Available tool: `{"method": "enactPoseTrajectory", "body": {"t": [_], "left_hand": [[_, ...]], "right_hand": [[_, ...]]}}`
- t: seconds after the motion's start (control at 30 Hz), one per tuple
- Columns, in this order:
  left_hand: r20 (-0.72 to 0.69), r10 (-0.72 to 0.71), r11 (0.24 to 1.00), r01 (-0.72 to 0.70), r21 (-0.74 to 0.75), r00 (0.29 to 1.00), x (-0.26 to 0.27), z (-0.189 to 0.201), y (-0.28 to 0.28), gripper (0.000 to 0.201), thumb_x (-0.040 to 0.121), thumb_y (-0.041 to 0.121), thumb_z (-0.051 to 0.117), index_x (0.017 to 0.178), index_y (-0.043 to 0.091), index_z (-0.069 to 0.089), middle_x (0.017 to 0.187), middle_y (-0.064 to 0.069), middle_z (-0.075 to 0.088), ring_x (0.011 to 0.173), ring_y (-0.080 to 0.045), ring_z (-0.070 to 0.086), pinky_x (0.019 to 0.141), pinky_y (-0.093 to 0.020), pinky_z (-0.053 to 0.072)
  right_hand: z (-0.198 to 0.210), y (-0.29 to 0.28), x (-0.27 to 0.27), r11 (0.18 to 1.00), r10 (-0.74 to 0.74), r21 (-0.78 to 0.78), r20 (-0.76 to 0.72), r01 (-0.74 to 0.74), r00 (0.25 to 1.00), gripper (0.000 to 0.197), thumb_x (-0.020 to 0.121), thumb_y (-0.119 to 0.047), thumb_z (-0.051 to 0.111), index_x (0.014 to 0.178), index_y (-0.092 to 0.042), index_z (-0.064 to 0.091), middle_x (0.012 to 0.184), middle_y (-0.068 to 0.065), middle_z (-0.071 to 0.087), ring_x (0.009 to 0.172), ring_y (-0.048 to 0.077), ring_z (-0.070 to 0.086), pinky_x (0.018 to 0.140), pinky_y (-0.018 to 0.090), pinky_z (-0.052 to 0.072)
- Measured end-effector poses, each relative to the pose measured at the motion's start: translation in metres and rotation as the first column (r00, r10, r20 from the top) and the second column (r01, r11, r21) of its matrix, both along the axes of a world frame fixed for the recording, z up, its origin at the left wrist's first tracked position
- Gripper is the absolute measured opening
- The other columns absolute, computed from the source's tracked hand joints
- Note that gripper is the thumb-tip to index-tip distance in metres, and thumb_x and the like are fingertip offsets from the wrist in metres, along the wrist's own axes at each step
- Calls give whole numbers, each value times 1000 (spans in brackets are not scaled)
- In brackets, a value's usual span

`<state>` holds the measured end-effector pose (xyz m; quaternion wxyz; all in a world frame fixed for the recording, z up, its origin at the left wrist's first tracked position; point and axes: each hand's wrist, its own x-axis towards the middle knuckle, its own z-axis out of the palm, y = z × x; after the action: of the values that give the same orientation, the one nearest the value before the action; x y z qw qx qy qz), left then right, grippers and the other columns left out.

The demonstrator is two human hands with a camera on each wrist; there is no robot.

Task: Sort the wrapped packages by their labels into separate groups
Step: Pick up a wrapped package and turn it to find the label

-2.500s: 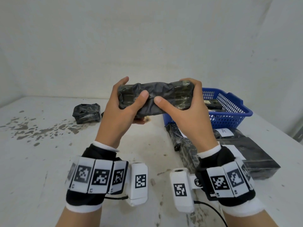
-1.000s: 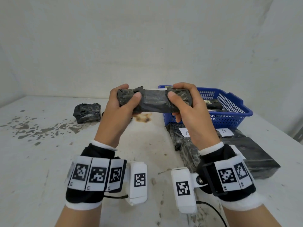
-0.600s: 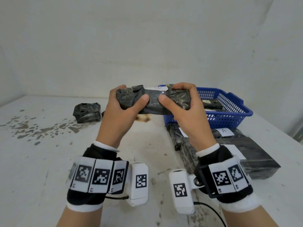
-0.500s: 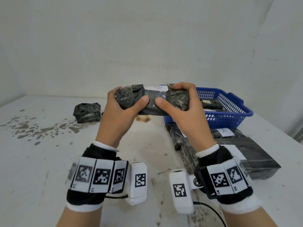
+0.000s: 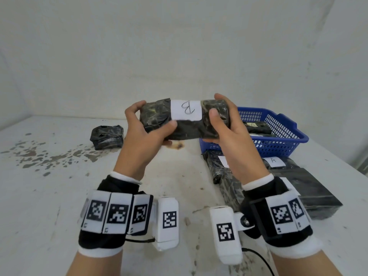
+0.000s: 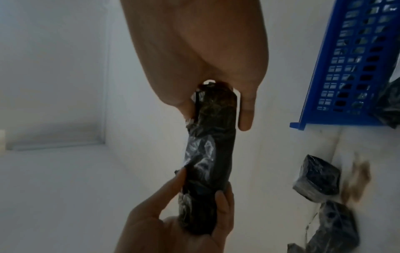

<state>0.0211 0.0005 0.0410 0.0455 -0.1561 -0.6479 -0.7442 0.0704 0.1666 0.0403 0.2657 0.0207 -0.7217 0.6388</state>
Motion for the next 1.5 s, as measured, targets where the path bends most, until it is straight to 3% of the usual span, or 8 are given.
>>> {"method": "enactPoseTrajectory", "body": {"t": [0.1, 0.2, 0.63, 0.87, 1.03, 1.23, 1.43, 1.5], "left_hand": [[8, -30, 998, 30, 50, 1000, 2, 3, 1, 59, 90, 10, 65, 134, 25, 29, 117, -5, 60, 98, -21, 69, 84, -44, 58], [41, -82, 987, 76, 145, 996, 6, 6, 1, 53, 91, 19, 64, 133, 24, 32, 112, -2, 61, 81, -9, 71, 81, -45, 59], [12, 41, 999, -41, 2, 999, 3, 2, 2, 30, 93, 32, 60, 119, 17, 55, 107, -1, 69, 85, -15, 71, 60, -27, 58], [-18, 85, 996, -86, -7, 996, 3, 2, 5, 35, 88, 36, 67, 115, 16, 57, 106, -3, 68, 92, -19, 69, 61, -30, 58], [-40, 112, 993, -113, -32, 993, 4, 1, 6, 39, 82, 34, 74, 112, 18, 55, 102, 2, 66, 89, -16, 69, 61, -29, 60], [-65, 121, 990, -125, -60, 991, 8, 2, 6, 47, 77, 37, 78, 113, 21, 52, 98, 9, 63, 86, -9, 66, 62, -27, 60], [-77, 144, 987, -149, -54, 987, 8, 3, 4, 48, 79, 41, 75, 115, 20, 52, 103, 4, 64, 94, -18, 67, 75, -48, 60], [-101, 153, 987, -158, -38, 983, 6, 2, 2, 43, 81, 37, 75, 114, 22, 51, 102, 6, 64, 93, -14, 66, 81, -43, 59]], "right_hand": [[5, 3, 2, 1000, 7, 7, 5, -7, 1000, 29, 103, -34, 52, 129, -46, 50, 126, -5, 65, 98, 18, 70, 66, 36, 58], [7, 4, 4, 994, 47, -97, -5, -47, 999, 21, 104, -31, 51, 124, -37, 54, 119, 0, 67, 93, 20, 69, 60, 37, 54], [4, 2, 1, 995, -41, -93, -28, 39, 999, 8, 100, -34, 58, 104, -28, 61, 107, 3, 71, 89, 15, 69, 64, 29, 56], [0, -4, 1, 995, -87, -62, -47, 84, 995, 30, 88, -35, 74, 110, -21, 60, 105, 3, 70, 96, 18, 71, 77, 38, 62], [-3, -6, -1, 993, -122, 1, -59, 122, 991, 37, 83, -36, 79, 108, -23, 56, 103, 1, 69, 91, 15, 70, 66, 25, 55], [-6, -8, -1, 989, -138, 47, -77, 142, 987, 44, 76, -38, 84, 107, -29, 54, 101, -6, 68, 93, 10, 70, 82, 37, 62], [-6, -9, 2, 966, -177, 188, -20, 178, 984, 48, 76, -67, 69, 106, -33, 51, 94, -9, 70, 81, 12, 71, 70, 35, 59], [-4, -9, 2, 966, -170, 202, 21, 162, 985, 39, 85, -70, 52, 105, -37, 51, 92, -9, 69, 68, 10, 65, 62, 29, 55]]}}
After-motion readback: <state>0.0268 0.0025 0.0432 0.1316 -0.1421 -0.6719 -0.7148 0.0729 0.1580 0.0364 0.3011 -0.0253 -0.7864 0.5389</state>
